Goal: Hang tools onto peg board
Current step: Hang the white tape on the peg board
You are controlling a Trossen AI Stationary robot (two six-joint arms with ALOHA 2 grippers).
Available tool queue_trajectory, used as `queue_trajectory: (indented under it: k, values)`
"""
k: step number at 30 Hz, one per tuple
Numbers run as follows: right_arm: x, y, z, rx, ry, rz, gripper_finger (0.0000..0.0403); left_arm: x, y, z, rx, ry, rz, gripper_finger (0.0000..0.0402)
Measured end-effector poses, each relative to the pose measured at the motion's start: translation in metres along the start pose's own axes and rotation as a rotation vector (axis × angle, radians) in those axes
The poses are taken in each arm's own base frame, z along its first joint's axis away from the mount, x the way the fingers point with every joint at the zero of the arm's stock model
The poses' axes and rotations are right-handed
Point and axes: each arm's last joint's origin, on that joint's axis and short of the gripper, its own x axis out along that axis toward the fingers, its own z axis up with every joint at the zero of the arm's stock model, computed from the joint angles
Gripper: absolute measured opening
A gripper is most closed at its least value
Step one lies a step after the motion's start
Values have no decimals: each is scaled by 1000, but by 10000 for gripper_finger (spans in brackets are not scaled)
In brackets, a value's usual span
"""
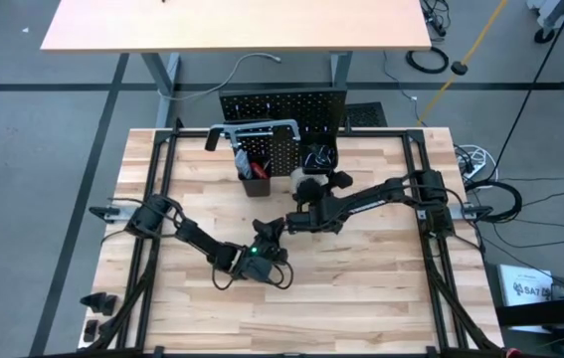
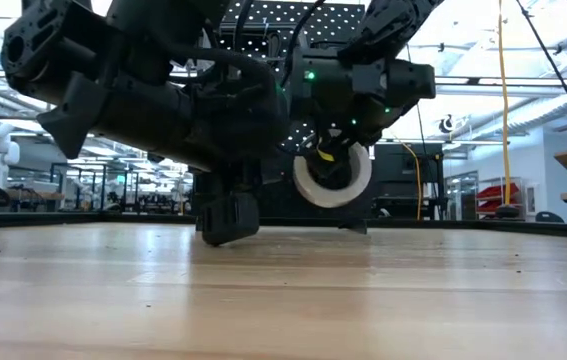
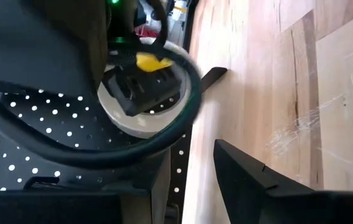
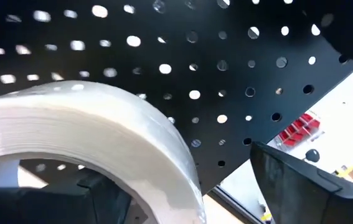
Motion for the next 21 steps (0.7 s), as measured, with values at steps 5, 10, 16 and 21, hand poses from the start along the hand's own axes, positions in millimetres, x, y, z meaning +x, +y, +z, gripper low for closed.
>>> queue_trajectory:
  k: [5, 10, 16, 21]
  values:
    - [-18, 2, 0, -38, -48, 22, 297, -1, 0, 0, 0, 9, 9, 128]
    - [-37, 3, -3, -60, -60, 81, 297, -6, -1, 0, 2, 22, 28, 128]
    - [-75, 1, -10, -99, -125, 159, 297, -30, 0, 12, -120, -70, 20, 128]
    - [-108, -6, -17, -103, -218, 202, 297, -64, 17, 28, -322, -229, -9, 128]
